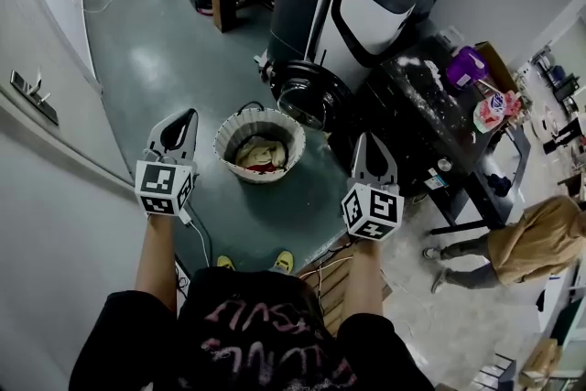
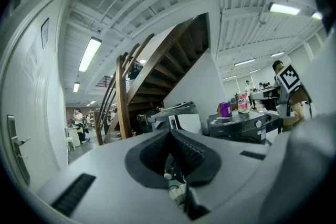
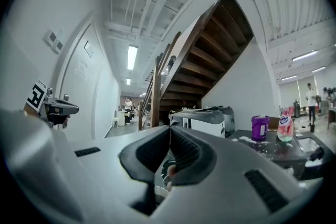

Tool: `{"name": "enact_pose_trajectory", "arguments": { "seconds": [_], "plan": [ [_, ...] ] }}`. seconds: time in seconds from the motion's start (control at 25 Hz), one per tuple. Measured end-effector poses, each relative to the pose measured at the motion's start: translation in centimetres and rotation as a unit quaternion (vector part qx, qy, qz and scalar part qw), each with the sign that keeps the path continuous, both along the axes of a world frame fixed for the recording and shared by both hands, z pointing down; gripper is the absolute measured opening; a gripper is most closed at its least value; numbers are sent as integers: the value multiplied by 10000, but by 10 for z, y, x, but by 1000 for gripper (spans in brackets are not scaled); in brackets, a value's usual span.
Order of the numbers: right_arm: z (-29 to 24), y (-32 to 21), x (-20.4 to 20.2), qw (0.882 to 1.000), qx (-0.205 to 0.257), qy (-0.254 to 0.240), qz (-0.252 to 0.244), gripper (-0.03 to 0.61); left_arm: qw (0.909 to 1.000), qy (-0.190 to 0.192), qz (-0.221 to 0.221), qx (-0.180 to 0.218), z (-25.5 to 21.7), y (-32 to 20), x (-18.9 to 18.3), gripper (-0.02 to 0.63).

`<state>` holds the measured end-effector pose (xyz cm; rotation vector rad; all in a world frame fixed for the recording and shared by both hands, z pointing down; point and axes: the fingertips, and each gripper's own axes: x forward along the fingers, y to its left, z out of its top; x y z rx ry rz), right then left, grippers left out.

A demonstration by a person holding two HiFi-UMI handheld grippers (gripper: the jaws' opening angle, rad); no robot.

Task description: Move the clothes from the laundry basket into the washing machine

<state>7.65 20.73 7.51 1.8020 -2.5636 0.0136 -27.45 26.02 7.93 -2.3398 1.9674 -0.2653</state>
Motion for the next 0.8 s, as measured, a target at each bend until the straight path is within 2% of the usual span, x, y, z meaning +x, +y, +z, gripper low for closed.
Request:
{"name": "enact_pose_trajectory", "arguments": {
  "seconds": [0.12, 0.24, 0.4, 0.56, 0.64, 0.8],
  "plan": [
    [1, 0, 0, 10000, -17, -23, -30, 23, 10000, 15, 10, -5, 1, 0, 2, 9],
    [2, -1, -3, 9999, -26, -78, -112, 66, 10000, 28, -21, -21, 2, -1, 1, 12],
    [3, -3, -9, 9997, -44, -124, -224, 153, 9999, 108, -50, -38, 3, -3, -5, 153],
    [8, -4, -18, 9990, -110, -152, -402, 268, 9998, 173, -21, -8, 4, -6, -8, 280],
    [8, -4, -23, 9988, -113, -137, -462, 328, 9999, 160, -30, -10, 4, -7, -10, 318],
    [9, -1, -29, 9987, -114, -110, -492, 359, 9998, 215, 6, -21, 6, -7, -13, 339]
  ]
}}
